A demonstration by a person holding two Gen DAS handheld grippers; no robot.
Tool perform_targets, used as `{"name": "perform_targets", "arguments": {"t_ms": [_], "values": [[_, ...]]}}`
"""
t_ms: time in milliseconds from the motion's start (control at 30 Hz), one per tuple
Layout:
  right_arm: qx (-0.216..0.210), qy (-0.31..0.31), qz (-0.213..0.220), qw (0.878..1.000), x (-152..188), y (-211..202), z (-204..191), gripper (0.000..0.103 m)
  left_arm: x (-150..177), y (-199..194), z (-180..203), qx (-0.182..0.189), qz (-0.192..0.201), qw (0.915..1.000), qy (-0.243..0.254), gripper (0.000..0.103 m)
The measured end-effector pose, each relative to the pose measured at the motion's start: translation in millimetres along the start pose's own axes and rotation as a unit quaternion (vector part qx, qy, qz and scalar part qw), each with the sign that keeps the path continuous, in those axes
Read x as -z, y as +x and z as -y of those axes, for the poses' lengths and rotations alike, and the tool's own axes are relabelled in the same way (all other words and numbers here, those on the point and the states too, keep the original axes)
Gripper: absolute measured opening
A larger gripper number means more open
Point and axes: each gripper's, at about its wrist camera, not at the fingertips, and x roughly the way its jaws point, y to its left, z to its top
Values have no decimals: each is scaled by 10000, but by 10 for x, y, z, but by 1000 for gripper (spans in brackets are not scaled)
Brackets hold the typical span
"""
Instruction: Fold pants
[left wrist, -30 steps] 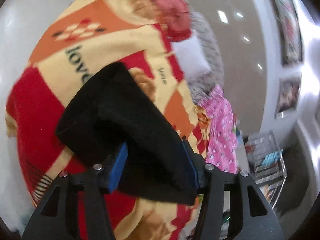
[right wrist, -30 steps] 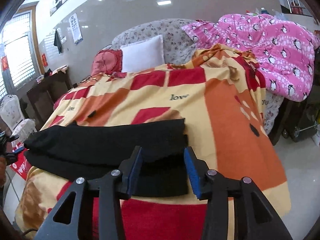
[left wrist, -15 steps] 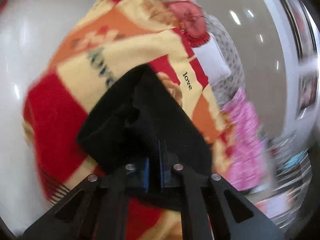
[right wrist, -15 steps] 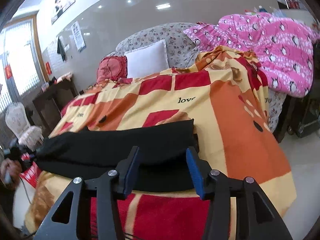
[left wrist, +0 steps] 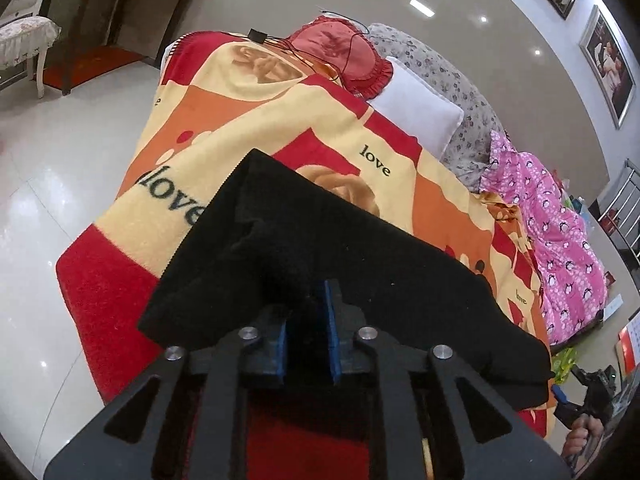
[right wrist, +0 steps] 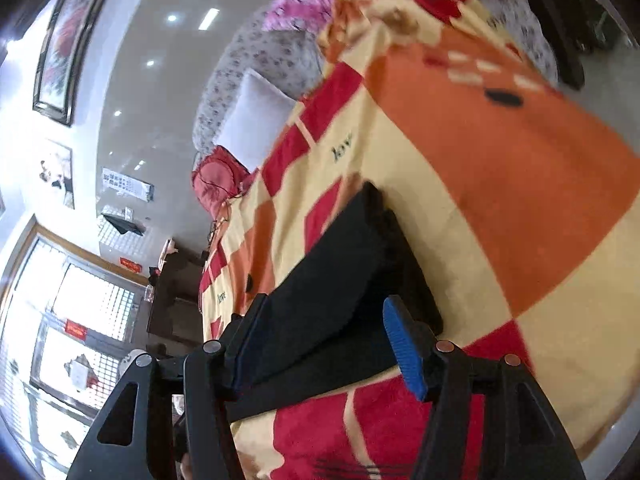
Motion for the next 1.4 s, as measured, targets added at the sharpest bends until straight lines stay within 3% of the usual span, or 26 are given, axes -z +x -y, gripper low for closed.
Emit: {"name": "perform_targets", "arguments": {"t_ms": [100, 133, 167, 200, 233, 267, 300, 433, 500, 567, 667, 1100, 1300, 1400], "values": [[188, 87, -51, 9998, -74, 155, 63, 60, -23, 4, 7, 80, 9, 9999, -116, 17], [229, 126, -87, 9996, -78, 194, 80, 60, -32, 0, 5, 74, -17, 9999, -134, 15], [285, 145, -134, 9994, -91, 253, 108, 59, -46, -2, 5, 23, -35, 9999, -113, 5], [310, 85, -148, 9994, -101, 289, 112, 56, -54, -18, 9, 23, -31, 10000, -91, 5], [401, -34, -177, 9990, -102, 316, 90, 45, -65, -34, 10, 60, -16, 10000, -74, 5], [511, -203, -247, 9982, -110, 346, 59, 11, -73, -61, 13, 76, 21, 10000, -42, 4], [572, -374, -250, 9974, -112, 346, 27, 4, -85, -110, 18, 92, 95, 9999, -17, 4], [589, -1089, 41, 9923, -22, 90, -241, 3, -122, -454, 45, 321, 303, 9990, -1, 4], [763, -1422, 60, 9869, 66, -53, -351, 3, -70, -611, 85, 218, 438, 9983, 327, 4], [1150, -1710, -131, 9784, 153, -32, -336, 3, 7, -494, 53, -13, 251, 9981, 562, 4], [1442, -1638, -403, 9751, 212, 149, -159, 3, 80, -236, -91, -195, -120, 9990, 375, 4], [1394, -1630, -177, 9766, 284, 173, -90, 2, 130, -306, -66, -185, 176, 9988, 408, 5], [1362, -1592, -135, 9777, 299, 158, -83, 2, 120, -300, -185, -399, 361, 9975, 466, 27], [1305, -1508, -118, 9798, 289, 136, -66, 5, 76, -426, -163, -936, 783, 9906, 611, 29]]}}
